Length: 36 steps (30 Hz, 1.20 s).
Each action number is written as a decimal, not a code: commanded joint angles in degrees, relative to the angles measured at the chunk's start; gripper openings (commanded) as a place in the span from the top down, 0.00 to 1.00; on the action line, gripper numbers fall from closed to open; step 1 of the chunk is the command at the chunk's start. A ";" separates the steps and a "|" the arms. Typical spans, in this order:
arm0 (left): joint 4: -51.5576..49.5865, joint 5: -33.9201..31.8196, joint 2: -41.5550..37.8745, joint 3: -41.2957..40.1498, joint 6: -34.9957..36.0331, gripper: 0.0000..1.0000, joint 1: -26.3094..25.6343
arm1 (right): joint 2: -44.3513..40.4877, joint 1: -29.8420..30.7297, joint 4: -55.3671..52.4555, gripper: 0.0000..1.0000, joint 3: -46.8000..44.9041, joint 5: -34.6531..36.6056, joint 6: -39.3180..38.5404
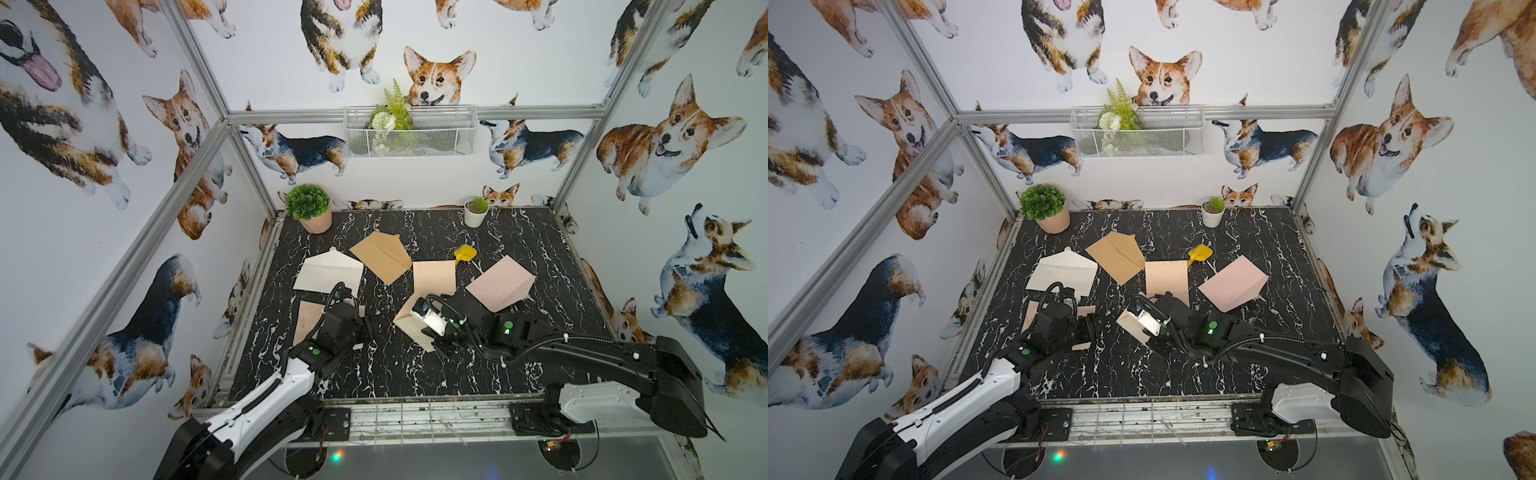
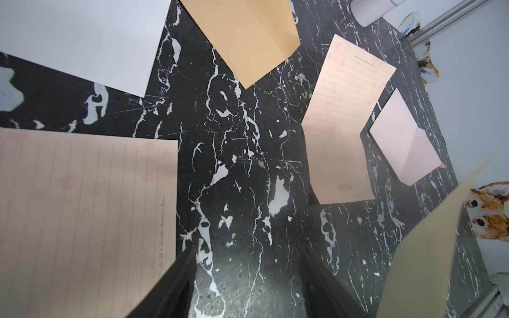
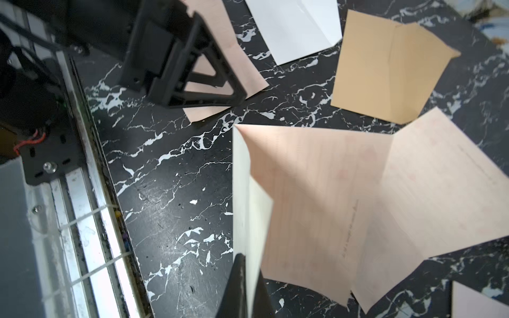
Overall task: Take the letter paper out of the envelope
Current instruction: Unfold the letter paper at the center of the board.
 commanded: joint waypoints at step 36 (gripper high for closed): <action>4.27 9.45 -3.70 -5.57 -4.55 0.41 0.20 | 25.68 19.66 33.48 1.00 -2.94 34.44 -31.72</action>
